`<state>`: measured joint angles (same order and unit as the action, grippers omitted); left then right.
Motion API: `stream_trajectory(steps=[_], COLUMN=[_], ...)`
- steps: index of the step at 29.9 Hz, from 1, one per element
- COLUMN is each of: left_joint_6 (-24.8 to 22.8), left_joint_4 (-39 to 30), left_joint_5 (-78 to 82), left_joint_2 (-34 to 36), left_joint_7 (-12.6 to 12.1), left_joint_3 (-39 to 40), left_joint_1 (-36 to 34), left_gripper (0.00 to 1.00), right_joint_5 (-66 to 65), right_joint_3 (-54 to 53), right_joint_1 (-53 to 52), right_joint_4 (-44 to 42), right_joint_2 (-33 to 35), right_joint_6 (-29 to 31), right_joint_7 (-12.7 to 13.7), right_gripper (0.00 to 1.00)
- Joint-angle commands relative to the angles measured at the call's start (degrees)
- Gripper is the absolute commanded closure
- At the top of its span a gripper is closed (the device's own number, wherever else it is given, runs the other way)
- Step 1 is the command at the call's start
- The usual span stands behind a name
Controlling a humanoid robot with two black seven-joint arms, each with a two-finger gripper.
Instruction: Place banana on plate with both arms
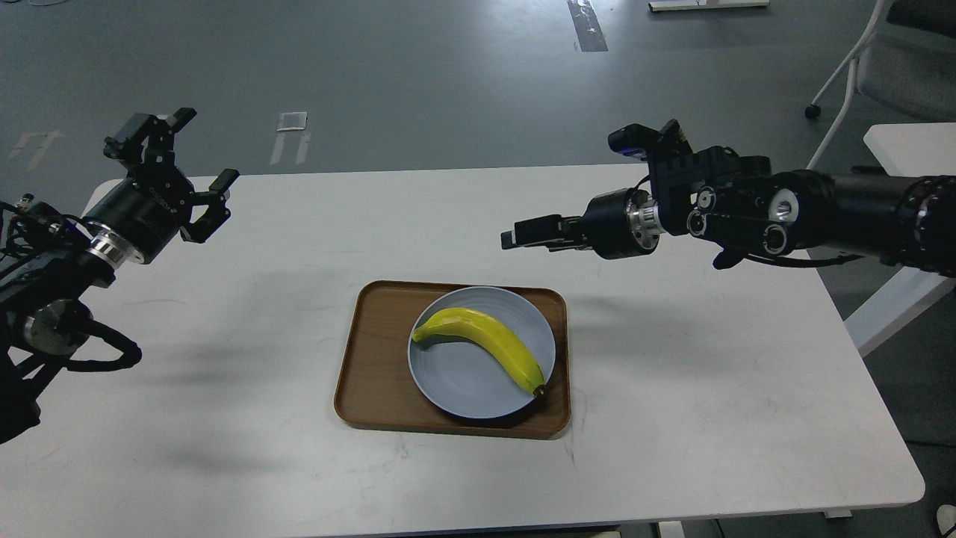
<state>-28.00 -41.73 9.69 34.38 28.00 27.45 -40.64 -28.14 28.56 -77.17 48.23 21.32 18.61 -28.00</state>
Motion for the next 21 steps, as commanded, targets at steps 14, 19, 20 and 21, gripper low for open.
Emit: stream_trajectory(steps=[14,19,20,21], left_joint_6=[0.0,0.0,0.0,0.0], left_joint_4=[1.56,3.14,3.23,3.32], left_joint_5=[-0.03,0.06,0.06,0.06], left_joint_2=[-4.76,-7.4,-7.66,-7.93], left_joint_7=[0.0,0.0,0.0,0.0], left_joint_3=[-0.03,-0.03,-0.03,0.06], left_joint_1=[0.47,1.7,1.88,2.32], left_gripper=[0.02,0.02,0.02,0.02], right_joint_5=[18.81,26.11,26.38,26.64], right_joint_3=[-45.61,-48.86,-49.13,-49.56], right_joint_1=[37.09,39.9,40.16,40.51], right_joint_4=[-0.24,-2.78,-3.4,-4.27], right_joint_2=[9.71,9.44,9.44,9.44], right_joint_6=[3.71,9.39,9.39,9.39], right_joint_7=[0.0,0.0,0.0,0.0], right_gripper=[0.01,0.01,0.01,0.01])
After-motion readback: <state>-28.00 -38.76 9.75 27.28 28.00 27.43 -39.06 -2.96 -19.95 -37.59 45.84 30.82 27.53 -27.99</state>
